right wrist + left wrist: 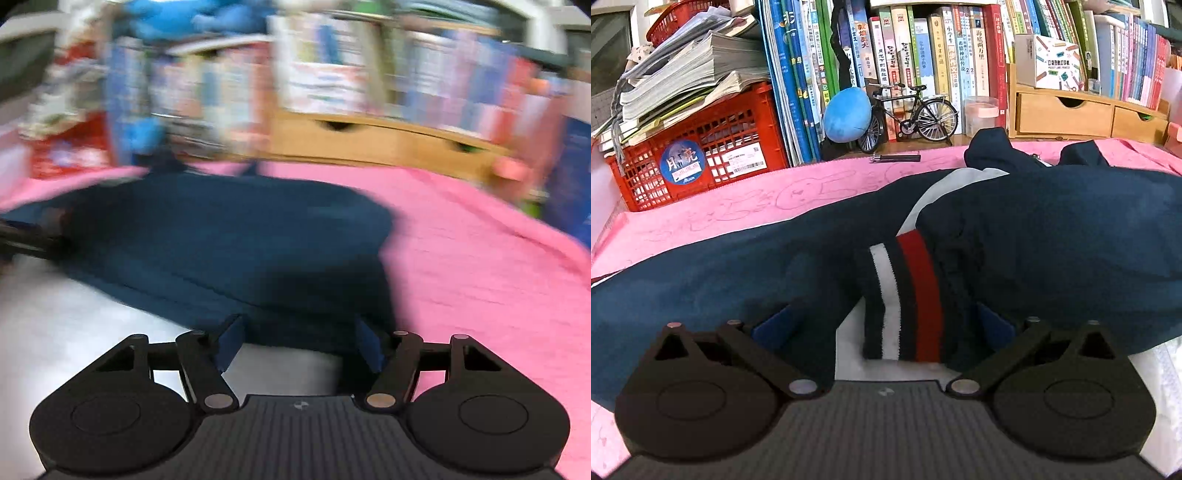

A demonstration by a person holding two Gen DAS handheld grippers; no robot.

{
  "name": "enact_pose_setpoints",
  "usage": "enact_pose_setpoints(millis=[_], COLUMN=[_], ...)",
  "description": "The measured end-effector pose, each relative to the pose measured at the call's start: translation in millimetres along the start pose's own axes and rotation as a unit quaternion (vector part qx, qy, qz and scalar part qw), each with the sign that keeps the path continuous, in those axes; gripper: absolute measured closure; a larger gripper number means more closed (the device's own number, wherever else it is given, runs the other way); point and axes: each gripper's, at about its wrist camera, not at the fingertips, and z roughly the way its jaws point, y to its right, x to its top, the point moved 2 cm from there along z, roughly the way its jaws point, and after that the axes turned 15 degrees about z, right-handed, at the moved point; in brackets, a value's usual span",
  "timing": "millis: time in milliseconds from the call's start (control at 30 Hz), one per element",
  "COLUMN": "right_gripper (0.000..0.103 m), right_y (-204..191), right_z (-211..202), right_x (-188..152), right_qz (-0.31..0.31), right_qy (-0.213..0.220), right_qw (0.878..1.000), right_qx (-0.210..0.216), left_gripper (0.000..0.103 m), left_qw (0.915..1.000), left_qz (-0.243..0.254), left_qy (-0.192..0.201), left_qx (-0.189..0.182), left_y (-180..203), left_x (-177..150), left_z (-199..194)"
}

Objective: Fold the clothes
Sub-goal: 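Open the right gripper and lift it off the laid cuff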

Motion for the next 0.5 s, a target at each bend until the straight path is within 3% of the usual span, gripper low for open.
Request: enact_pose_setpoints(millis=[33,67,133,200,333,400,500], right_gripper=[0.038,0.020,0.018,0.023,0.031,0.050,0.061], right_y=[14,28,51,61,30,4,-38], right_z=[0,-1,-5,-16,-40,-42,-10], right_x=[-3,-5,-9,-6,13,26,44], right_qz=[0.004,0.007,0.015,0.037,0.024,0.027,0.022], right_qy=[0.005,0.009,0.019,0.012,0.052,0.062,0.032], right_qw=[1.000,0.999,0.995,0.997,0.998,0.998,0.996], right_qx=[-0.026,-0.053,-0.092,-0.072,-0.021,0.021,0.084], left_gripper=[0.000,0.000,0.000,0.000,0.000,0.000,0.000], left_qw=[1.0000,0.9999,0.9995,0.9993,0.9992,0.9991,0.9987], left_qz=[-0.005,-0.011,-0.024,-0.028,-0.030,-0.033,-0.039], left_qy=[0.003,0.002,0.002,0.002,0.003,0.003,0.003], left_qx=[-0.005,-0.010,-0.021,-0.024,-0.025,-0.028,-0.033], left_y=[-1,-4,-8,-9,-9,-10,-12], left_x=[-1,-2,-3,-1,-1,-1,-2], left_z=[1,1,1,2,1,2,2])
